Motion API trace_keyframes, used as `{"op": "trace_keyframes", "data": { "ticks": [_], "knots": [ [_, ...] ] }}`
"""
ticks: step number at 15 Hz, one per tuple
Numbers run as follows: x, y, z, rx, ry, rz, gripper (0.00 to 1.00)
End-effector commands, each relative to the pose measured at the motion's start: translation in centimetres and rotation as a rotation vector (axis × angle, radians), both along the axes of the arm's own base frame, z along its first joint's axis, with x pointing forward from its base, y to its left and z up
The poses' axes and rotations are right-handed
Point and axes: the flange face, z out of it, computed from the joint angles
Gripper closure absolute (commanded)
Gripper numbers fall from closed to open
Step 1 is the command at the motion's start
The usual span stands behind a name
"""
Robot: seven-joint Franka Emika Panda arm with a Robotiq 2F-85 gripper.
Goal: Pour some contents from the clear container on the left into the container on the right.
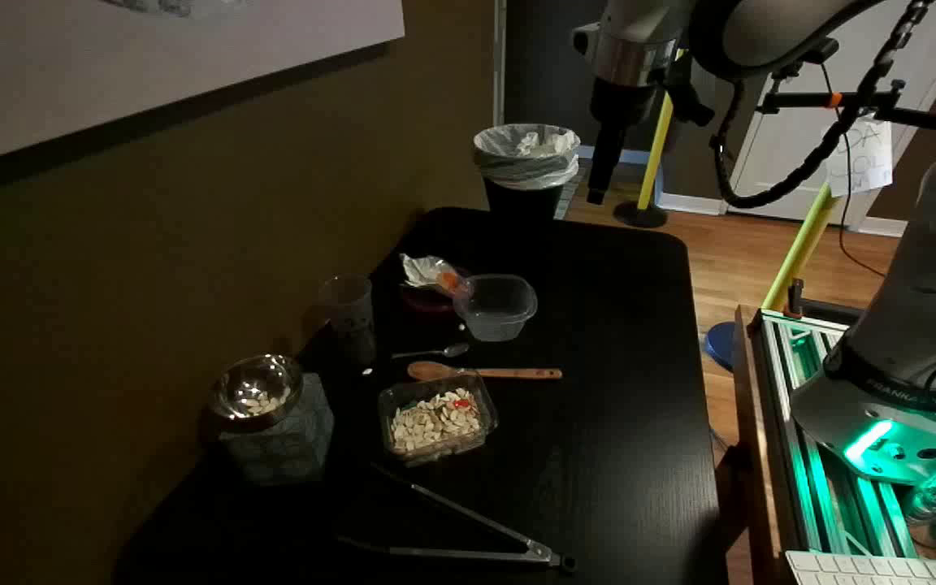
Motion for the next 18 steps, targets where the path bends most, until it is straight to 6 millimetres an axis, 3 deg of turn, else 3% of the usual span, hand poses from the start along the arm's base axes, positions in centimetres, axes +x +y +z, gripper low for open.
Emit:
{"op": "trace_keyframes", "data": {
  "ticks": [1, 11, 13, 18],
  "knots": [
    [0.0, 0.0, 0.1, 0.0, 0.001, 0.0, 0.0],
    [0.4, 0.3, -0.1, 0.033, -0.017, -0.023, 0.0],
    [1.9, 1.5, -1.5, 0.148, -0.028, -0.118, 0.0],
    [5.8, 7.9, -8.3, 0.382, -0.075, -0.258, 0.0]
  ]
}}
